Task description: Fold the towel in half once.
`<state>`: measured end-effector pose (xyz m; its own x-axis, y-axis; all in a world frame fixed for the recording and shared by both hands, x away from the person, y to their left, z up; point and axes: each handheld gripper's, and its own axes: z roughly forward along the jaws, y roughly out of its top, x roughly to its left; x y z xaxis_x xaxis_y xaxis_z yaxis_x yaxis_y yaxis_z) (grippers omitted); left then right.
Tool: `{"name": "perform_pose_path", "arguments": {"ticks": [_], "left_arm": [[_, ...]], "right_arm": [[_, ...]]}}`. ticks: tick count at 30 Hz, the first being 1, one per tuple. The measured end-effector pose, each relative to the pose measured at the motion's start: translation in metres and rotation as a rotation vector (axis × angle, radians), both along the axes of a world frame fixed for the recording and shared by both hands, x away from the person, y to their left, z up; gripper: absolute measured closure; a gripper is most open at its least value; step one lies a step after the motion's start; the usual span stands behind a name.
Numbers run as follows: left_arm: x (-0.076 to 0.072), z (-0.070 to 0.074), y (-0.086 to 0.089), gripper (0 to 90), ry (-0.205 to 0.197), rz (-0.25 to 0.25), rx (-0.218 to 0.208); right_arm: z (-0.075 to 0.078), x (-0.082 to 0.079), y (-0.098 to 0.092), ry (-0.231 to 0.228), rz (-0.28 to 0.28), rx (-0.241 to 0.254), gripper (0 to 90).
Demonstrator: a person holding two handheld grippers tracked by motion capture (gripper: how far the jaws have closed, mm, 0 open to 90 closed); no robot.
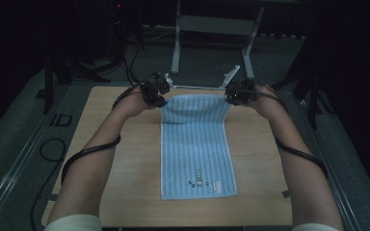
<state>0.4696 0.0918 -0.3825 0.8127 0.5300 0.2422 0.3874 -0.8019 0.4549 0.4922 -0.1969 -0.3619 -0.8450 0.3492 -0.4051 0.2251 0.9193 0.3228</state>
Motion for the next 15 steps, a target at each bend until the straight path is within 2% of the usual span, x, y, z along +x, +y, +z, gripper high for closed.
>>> {"name": "perform_pose_path", "arguments": {"ticks": [1,4,7,11,13,15], "left_arm": [[-0.005,-0.005,-0.001,84.3,0.004,-0.004,-0.007],[-0.027,-0.015,-0.005,84.3,0.026,-0.069,-0.013],[-0.048,-0.022,-0.009,84.2,0.04,-0.116,-0.023],[-0.073,-0.026,-0.013,84.2,0.035,-0.152,-0.024],[-0.085,-0.026,-0.014,84.2,0.044,-0.185,-0.043],[-0.097,-0.027,-0.015,84.1,0.031,-0.193,-0.027]], "right_arm": [[-0.005,-0.003,-0.002,0.01,0.003,0.002,83.8],[-0.023,-0.019,-0.009,0.012,0.02,-0.018,83.7],[-0.035,-0.037,-0.017,0.016,0.048,-0.013,83.7],[-0.04,-0.063,-0.03,0.001,0.077,0.016,83.6],[-0.039,-0.078,-0.036,-0.007,0.091,0.043,83.5],[-0.038,-0.093,-0.042,-0.009,0.104,0.065,83.5]]}}
